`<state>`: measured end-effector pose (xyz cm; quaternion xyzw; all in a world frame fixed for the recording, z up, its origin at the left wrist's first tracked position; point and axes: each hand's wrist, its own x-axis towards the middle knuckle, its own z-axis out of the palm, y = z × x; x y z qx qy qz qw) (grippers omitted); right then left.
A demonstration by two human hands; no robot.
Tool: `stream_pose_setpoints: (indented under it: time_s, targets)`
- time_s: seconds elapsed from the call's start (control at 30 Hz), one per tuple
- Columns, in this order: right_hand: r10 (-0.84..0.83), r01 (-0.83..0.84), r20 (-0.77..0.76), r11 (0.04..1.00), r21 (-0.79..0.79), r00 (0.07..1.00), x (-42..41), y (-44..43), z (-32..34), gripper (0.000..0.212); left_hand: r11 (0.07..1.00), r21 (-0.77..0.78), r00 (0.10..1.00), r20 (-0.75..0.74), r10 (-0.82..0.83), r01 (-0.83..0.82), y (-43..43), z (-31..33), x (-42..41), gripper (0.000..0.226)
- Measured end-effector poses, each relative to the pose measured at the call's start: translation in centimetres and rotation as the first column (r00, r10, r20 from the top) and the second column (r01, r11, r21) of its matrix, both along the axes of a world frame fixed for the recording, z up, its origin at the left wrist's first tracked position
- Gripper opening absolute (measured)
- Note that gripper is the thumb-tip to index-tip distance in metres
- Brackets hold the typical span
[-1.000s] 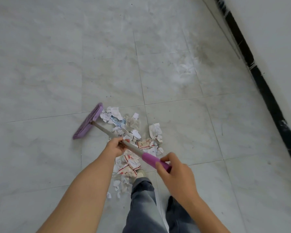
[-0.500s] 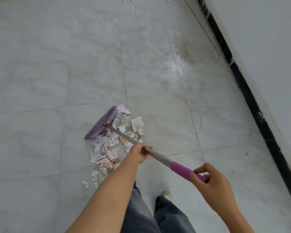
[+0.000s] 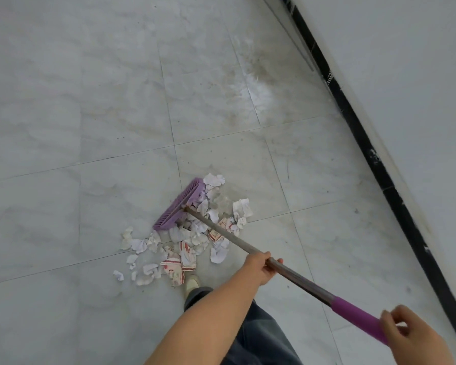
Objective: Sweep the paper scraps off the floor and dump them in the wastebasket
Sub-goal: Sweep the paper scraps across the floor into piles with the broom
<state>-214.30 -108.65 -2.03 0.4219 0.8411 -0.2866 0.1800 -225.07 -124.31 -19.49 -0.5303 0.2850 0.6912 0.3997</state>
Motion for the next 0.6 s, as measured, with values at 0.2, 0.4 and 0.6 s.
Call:
stream_pose_setpoints:
  time_s: [0.2,0.4,0.6]
  targets:
    - [0.142,-0.142,-0.033,0.99,0.0,0.989,-1.0,-0.7,-0.5,0.037,0.988,-0.044,0.988,-0.052,0.145,-0.147,-3.5,1.7,-0.5,0.005]
    - [0.546,-0.548,-0.063,0.836,-0.018,0.835,-6.2,-10.1,-2.5,0.028,0.946,-0.151,0.954,-0.131,0.269,-0.287,-15.8,1.1,-1.8,0.016]
    - [0.782,-0.789,-0.116,0.614,-0.031,0.613,-9.9,-21.3,-2.9,0.023,0.842,-0.285,0.888,-0.103,0.448,-0.457,-27.1,-0.8,0.7,0.026]
